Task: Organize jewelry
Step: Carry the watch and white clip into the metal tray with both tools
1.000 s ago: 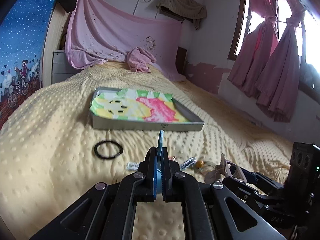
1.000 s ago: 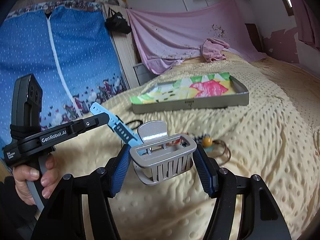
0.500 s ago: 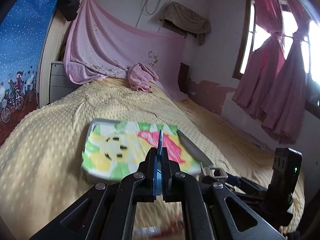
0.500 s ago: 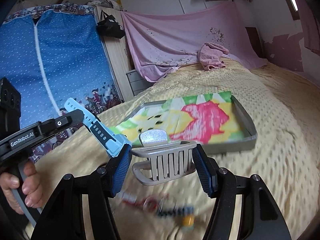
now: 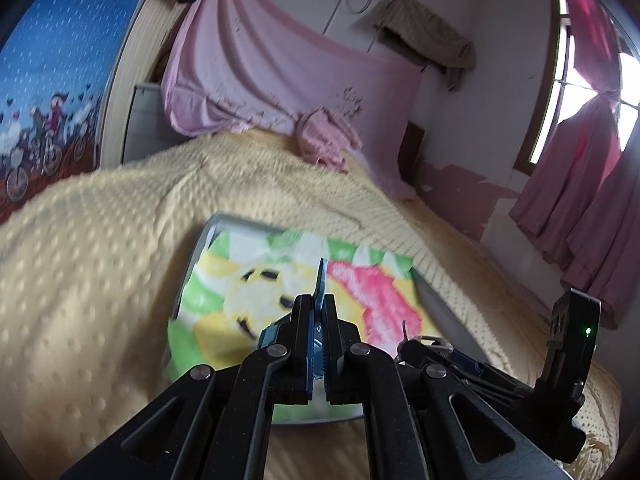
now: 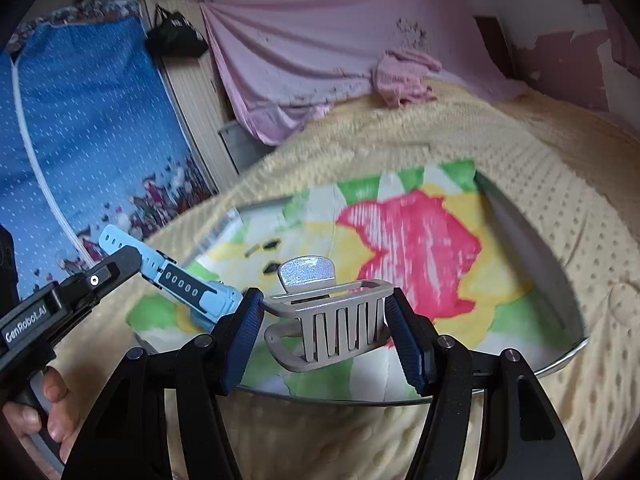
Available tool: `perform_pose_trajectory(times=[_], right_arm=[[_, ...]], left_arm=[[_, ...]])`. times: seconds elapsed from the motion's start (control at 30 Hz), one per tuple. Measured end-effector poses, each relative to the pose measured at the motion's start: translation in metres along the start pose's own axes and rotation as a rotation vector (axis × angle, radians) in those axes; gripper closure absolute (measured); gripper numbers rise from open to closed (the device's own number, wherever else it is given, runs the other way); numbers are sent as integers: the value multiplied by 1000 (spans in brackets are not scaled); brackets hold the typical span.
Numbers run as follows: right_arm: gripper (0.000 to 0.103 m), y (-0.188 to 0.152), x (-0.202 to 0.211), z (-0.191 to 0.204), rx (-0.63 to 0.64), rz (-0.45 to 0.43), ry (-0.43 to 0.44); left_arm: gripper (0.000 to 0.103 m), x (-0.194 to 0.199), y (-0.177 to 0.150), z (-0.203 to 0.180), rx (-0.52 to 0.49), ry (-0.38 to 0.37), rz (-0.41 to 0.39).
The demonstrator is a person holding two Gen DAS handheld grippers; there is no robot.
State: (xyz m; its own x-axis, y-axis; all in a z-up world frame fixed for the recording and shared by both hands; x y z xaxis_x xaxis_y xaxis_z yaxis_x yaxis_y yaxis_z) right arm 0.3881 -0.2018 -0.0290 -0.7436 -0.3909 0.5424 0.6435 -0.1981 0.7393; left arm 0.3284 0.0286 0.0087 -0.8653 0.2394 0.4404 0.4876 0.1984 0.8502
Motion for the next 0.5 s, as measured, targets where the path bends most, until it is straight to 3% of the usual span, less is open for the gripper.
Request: perform_pose_trajectory(times=[0.3, 0.5], right_arm=[[45, -14, -19, 10, 66, 67, -71], [41, -16, -13, 6, 86, 73, -86]], left_arm=[[99, 8, -7, 12, 38, -20, 4], [89, 8, -14, 19, 53, -6, 32]])
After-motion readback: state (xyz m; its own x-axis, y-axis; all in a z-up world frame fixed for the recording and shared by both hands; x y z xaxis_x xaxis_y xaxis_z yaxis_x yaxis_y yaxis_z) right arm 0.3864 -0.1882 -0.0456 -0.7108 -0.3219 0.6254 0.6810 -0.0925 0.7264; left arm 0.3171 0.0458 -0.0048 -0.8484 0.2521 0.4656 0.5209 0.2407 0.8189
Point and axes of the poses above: each gripper's, at about its wrist camera, not at the fingertips, and x roughly against the way its jaws point, z to its left, y to its top, the point moved 2 cm from there along -x, roughly the way its jaws point, and after that the axes turned 6 degrees about -x, right-handed, at the moved point
